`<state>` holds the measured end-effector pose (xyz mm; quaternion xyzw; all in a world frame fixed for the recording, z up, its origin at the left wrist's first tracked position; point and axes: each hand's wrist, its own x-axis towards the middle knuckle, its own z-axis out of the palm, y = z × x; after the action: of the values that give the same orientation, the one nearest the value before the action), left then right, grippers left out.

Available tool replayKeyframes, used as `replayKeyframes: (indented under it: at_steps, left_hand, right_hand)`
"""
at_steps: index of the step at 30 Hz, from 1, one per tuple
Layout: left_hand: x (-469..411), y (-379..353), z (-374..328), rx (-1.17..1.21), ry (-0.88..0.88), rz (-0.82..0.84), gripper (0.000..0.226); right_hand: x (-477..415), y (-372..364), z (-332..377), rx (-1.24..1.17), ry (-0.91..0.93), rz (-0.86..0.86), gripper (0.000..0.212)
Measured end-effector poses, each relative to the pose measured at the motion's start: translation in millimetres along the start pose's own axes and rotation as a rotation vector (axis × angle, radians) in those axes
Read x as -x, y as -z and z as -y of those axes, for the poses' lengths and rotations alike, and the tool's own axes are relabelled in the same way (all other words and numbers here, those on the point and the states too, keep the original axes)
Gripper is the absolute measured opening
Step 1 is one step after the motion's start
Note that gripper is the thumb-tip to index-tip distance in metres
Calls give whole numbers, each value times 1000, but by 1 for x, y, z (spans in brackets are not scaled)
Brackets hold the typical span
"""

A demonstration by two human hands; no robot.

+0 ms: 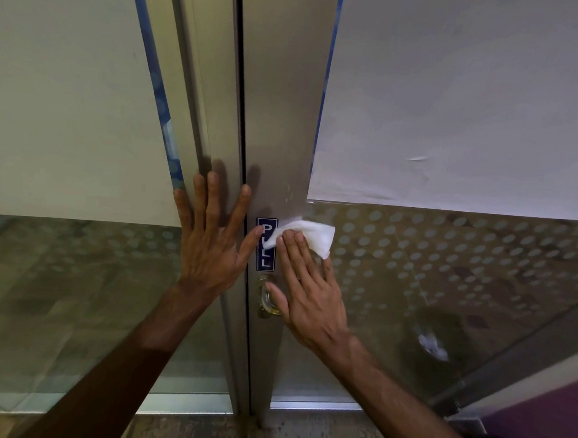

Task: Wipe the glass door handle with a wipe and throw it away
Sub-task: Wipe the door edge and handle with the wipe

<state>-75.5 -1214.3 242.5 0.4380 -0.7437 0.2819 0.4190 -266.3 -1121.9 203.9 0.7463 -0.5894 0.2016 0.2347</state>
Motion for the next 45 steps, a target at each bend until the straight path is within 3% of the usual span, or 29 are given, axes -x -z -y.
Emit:
replayKeyframes:
  at_steps: [4,10,17,23,30,37,42,45]
  left_hand:
    - [0,0,3,-20,8,10,87]
    - [0,1,2,-14,26,38,90]
    - [-3,-2,4,-18,3,-10,92]
    - [-2,-5,7,-23,-2,-19,92]
    - [-2,-5,6,-18,8,-20,89]
    - [-2,-6,5,-6,18,-24,85]
    - [-2,-9,7,-16,22,-24,88]
    - [-2,-10,8,-12,12,-21,88]
  right_hand:
    - [27,-11,9,-5,-2,78,70]
    - [-23,13,11,-36,-87,-76,71]
    - [11,3,24,-86,-113,68,70]
    - [-23,11,27,-113,-169,-72,71]
    - [14,-2,35,-131,-178,63,71]
    - [-39,14,28,-102,-201,-138,70]
    - [14,-7,40,-128,-209,38,69]
    - [11,-7,38,-114,-217,46,69]
